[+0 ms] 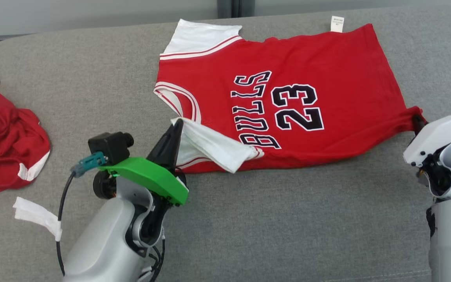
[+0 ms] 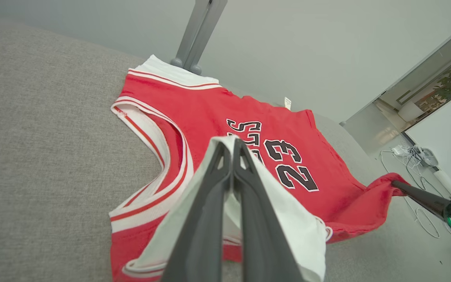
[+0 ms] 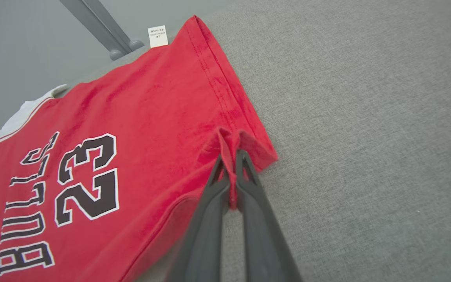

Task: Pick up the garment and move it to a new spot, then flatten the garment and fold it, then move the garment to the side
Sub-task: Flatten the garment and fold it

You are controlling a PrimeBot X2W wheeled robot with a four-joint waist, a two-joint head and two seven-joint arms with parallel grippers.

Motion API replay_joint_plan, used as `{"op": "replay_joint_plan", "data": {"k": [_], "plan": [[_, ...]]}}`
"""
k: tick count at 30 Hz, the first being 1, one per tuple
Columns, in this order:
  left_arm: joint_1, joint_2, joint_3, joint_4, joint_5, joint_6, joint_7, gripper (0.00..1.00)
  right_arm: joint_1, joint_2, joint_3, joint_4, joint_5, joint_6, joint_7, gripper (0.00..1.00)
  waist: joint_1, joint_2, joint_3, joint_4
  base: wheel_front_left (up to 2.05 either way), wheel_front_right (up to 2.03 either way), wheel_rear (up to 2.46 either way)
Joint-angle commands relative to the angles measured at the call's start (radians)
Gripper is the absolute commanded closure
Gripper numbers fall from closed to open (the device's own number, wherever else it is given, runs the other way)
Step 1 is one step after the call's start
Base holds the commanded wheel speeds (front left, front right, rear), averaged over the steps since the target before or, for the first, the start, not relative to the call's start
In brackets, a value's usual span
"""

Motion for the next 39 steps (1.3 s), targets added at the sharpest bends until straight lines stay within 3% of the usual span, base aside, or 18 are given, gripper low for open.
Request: {"op": "replay_joint_plan", "data": {"k": [1,23,24,25,26,27,34,39], "plan": [[-0.037,-0.006,0.008,0.021,0.007,-0.008,-0.012,1.00,-0.030,0.001,-0.004,0.020,-0.002,-0.001,-0.009,1.00,0.0000,-0.0001,0.028,-0.005,0.00,0.00,0.00],[-0.289,-0.050,0.003,0.259,0.059,-0.058,-0.109,1.00,-0.276,0.005,-0.069,0.358,-0.037,-0.001,-0.221,0.98,0.0000,-0.0001,0.108,0.004,0.00,0.00,0.00],[-0.294,-0.051,0.001,0.267,0.061,-0.059,-0.110,1.00,-0.279,0.005,-0.073,0.365,-0.038,-0.001,-0.232,0.36,0.0000,-0.0001,0.108,0.004,0.00,0.00,0.00],[-0.297,-0.053,-0.002,0.279,0.061,-0.061,-0.112,1.00,-0.283,0.005,-0.078,0.375,-0.043,-0.001,-0.247,0.00,0.0000,-0.0001,0.108,0.003,0.00,0.00,0.00],[-0.300,-0.055,-0.004,0.288,0.063,-0.062,-0.114,0.60,-0.285,0.005,-0.077,0.381,-0.055,-0.001,-0.258,0.00,0.0000,-0.0001,0.107,0.003,0.00,0.00,0.00],[-0.303,-0.057,-0.007,0.298,0.066,-0.062,-0.117,0.00,-0.290,0.005,-0.075,0.389,-0.056,-0.001,-0.271,0.00,0.0000,-0.0001,0.106,0.003,0.00,0.00,0.00],[-0.274,-0.049,-0.021,0.354,0.104,-0.047,-0.169,0.00,-0.281,0.000,-0.042,0.394,-0.059,-0.001,-0.318,0.00,0.0000,-0.0001,0.073,0.001,0.00,0.00,0.00],[-0.193,-0.015,-0.045,0.361,0.154,-0.008,-0.189,0.00,-0.211,-0.050,-0.010,0.364,-0.110,-0.001,-0.263,0.00,0.0000,-0.0001,0.044,0.004,0.00,0.00,0.00]]}}
